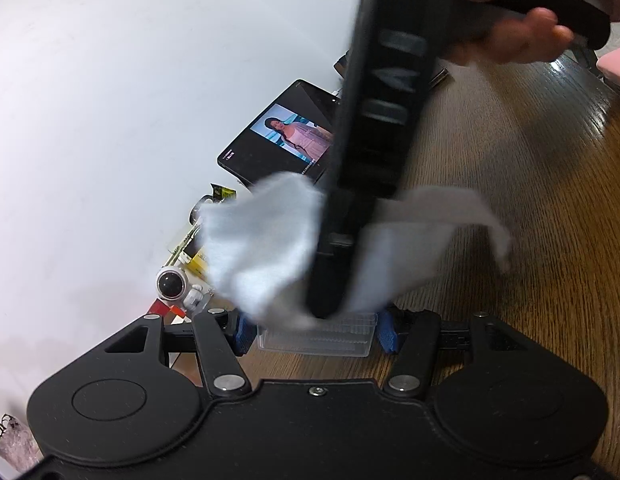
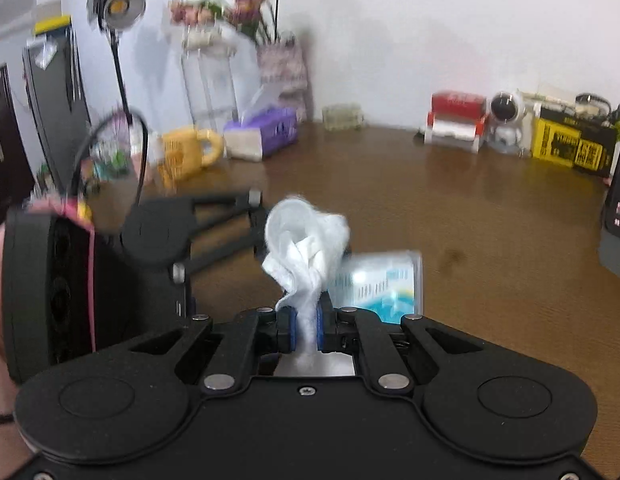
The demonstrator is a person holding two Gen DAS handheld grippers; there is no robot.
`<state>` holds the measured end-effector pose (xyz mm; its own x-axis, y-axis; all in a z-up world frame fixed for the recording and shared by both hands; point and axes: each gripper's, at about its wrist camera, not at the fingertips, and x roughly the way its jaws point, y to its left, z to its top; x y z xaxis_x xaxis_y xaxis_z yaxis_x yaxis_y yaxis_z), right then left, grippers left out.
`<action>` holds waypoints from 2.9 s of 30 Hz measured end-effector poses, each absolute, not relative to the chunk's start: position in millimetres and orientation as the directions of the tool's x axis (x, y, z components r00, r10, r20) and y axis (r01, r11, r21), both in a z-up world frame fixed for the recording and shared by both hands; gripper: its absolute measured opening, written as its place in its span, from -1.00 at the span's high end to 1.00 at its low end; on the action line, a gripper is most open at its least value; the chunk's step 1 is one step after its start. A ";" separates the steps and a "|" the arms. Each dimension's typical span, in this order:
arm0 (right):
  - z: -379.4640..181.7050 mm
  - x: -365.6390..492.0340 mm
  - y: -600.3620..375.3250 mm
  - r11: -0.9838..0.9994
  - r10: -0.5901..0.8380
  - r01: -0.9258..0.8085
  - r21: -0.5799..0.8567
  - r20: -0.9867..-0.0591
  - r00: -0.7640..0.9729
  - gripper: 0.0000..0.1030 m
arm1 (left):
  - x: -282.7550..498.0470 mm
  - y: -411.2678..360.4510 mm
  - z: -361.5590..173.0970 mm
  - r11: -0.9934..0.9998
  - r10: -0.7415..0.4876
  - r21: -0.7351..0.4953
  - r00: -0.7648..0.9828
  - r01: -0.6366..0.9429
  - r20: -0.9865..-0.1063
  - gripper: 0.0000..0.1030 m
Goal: Clean container
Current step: 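Rub the cloth over the box lid again with the right gripper, then wipe the cloth back and forth over the box lid with the right gripper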
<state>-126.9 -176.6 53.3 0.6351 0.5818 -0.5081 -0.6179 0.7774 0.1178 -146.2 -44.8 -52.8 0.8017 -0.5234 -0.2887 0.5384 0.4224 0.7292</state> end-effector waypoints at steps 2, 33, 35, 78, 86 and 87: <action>55.1 -124.7 -173.7 0.778 0.585 -0.617 0.121 -0.500 0.639 0.82 | -145.6 -44.9 -52.6 0.423 -0.523 0.729 0.802 0.539 -0.289 -0.10; 42.7 -99.2 -201.8 0.823 0.545 -0.545 0.161 -0.500 0.674 0.83 | -132.5 -46.5 -49.0 0.422 -0.525 0.726 0.800 0.542 -0.292 -0.10; 46.6 -105.6 -195.1 0.788 0.588 -0.591 0.170 -0.492 0.642 0.83 | -131.4 -46.5 -48.7 0.422 -0.525 0.726 0.799 0.543 -0.292 -0.10; 25.9 -88.8 -220.4 0.879 0.457 -0.447 0.166 -0.560 0.691 0.83 | -123.8 -58.0 -44.4 0.419 -0.527 0.734 0.801 0.534 -0.283 -0.10; 33.5 -89.4 -213.2 0.865 0.485 -0.471 0.172 -0.526 0.698 0.83 | -139.9 -56.0 -50.7 0.419 -0.527 0.733 0.801 0.535 -0.283 -0.10; 30.4 -90.9 -213.7 0.865 0.483 -0.471 0.172 -0.538 0.690 0.83 | -139.8 -55.8 -50.6 0.419 -0.527 0.733 0.801 0.535 -0.283 -0.10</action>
<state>-90.9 -213.7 30.4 0.6905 0.4834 -0.5381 -0.4714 0.8650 0.1721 -139.8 -55.8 -50.6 0.8011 -0.5272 -0.2834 0.5354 0.4194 0.7331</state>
